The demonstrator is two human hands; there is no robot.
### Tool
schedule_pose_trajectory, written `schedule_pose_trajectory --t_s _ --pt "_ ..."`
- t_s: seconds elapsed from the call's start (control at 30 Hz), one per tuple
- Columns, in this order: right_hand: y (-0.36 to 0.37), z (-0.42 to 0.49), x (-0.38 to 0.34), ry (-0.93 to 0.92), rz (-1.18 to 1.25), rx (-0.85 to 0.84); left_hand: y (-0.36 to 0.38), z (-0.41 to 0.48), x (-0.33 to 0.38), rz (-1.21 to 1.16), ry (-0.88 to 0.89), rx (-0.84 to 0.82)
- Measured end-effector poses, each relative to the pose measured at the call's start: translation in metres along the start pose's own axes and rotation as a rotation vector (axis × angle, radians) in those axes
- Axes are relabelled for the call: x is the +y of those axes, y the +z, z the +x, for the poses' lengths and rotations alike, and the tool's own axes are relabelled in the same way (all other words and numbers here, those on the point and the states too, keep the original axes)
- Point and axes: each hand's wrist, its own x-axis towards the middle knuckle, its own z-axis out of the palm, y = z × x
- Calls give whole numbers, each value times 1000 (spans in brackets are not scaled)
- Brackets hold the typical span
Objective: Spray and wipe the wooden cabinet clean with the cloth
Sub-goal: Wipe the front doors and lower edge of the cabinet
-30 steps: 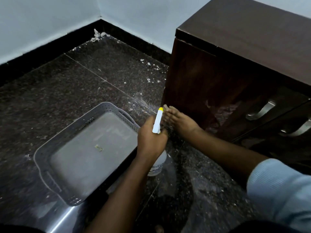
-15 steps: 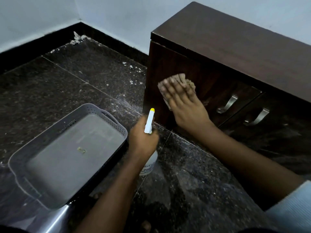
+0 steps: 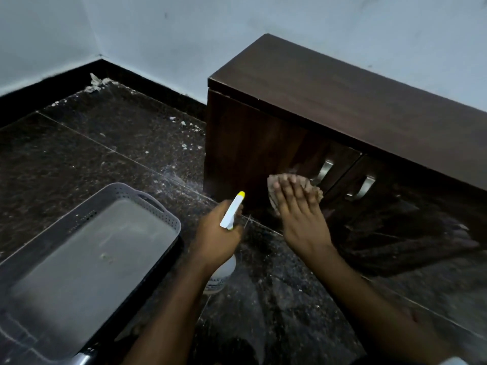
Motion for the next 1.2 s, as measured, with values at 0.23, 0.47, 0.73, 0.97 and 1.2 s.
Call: schedule_pose_trajectory --t_s 0.23,0.47,0.73,0.97,1.2 --pt "8 29 -3 114 -7 97 16 -9 21 -21 41 -11" --pt "16 15 -2 47 16 28 5 -4 17 -43 54 -10" --pt "19 14 -4 147 67 25 2 -3 15 -41 84 -29" --pt "3 32 -26 251 202 59 -10 2 24 -55 135 -2" --pt "1 33 -22 334 251 125 6 -11 23 -72 127 -30"
